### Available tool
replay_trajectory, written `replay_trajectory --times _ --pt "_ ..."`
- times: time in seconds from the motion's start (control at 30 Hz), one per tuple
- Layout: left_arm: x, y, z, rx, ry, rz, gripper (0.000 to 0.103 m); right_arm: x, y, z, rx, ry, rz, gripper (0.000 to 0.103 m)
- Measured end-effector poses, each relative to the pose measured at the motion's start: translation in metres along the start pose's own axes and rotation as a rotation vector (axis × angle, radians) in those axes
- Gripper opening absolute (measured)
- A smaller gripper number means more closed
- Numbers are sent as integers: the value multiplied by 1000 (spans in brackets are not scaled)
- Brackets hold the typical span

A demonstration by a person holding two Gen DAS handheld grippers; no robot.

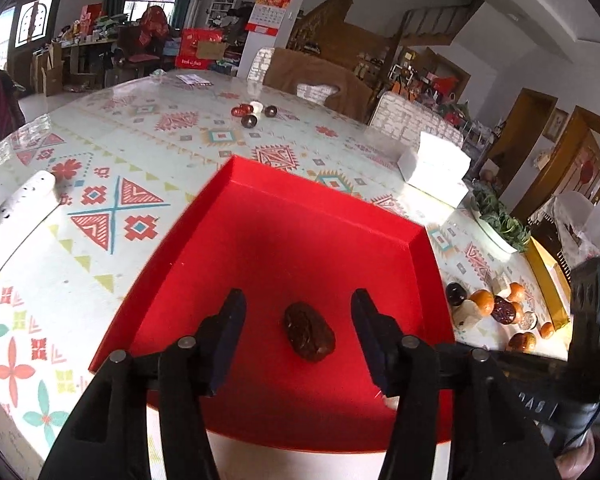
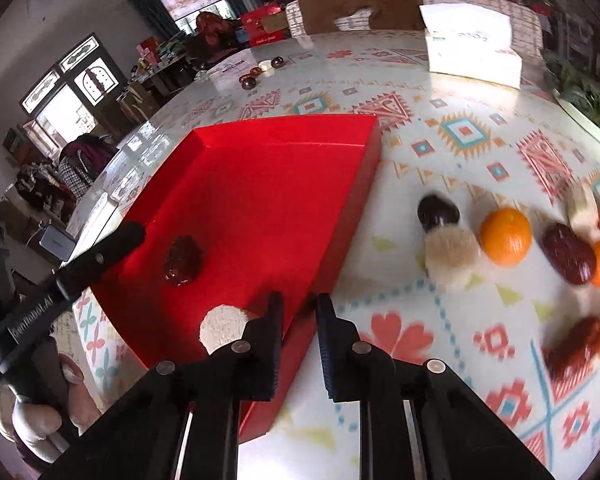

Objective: Organize fruits
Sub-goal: 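Carry date and bun over the red tray and release both, then grasp a second dark red date with the left tool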

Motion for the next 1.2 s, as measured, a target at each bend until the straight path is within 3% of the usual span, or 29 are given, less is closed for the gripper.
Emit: replay_trajectory --times 0.13,0.2,0.27,0.33,0.4,0.47,0.5,0.6,0.63,0.73,0.8,0.97,1.2 --pt "7 -10 -3 8 11 1 54 -2 -8 -13 2 22 1 21" --pt "15 -16 -5 9 21 -6 54 0 -13 -15 6 22 45 21" --pt "28 -27 -8 23 47 -24 54 8 -37 -18 80 26 90 22" --pt "45 -40 -12 41 87 -38 56 20 -71 -22 149 -8 71 32" --pt "63 -50 -16 55 121 -65 64 40 -105 -30 214 -24 20 59" --pt "88 -59 -23 65 159 -109 72 73 -146 -43 297 -22 -78 76" --pt "98 -60 -26 64 174 -128 73 87 -161 -49 320 -19 -124 78" --pt "135 -55 -44 30 232 -194 76 135 -194 -75 309 11 -270 78" --pt "150 -48 -53 5 254 -218 76 151 -199 -85 290 43 -276 77" --pt "181 -23 -75 -72 289 -254 76 184 -199 -104 238 126 -239 62" --pt "198 -4 -90 -124 315 -275 76 197 -192 -111 213 151 -219 57" --pt "232 29 -123 -208 426 -266 63 200 -159 -103 183 168 -126 56" --pt "238 58 -130 -238 480 -218 63 206 -107 -80 122 195 -54 56"
Point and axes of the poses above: each gripper's, at about its wrist camera, not at the fingertips, and y roughly the way its jaws point, x to its right, z to its top, the point moved 3 cm from there along y, roughly the way its jaws point, and after that the axes turned 10 degrees about -y, right-handed, at the moved point
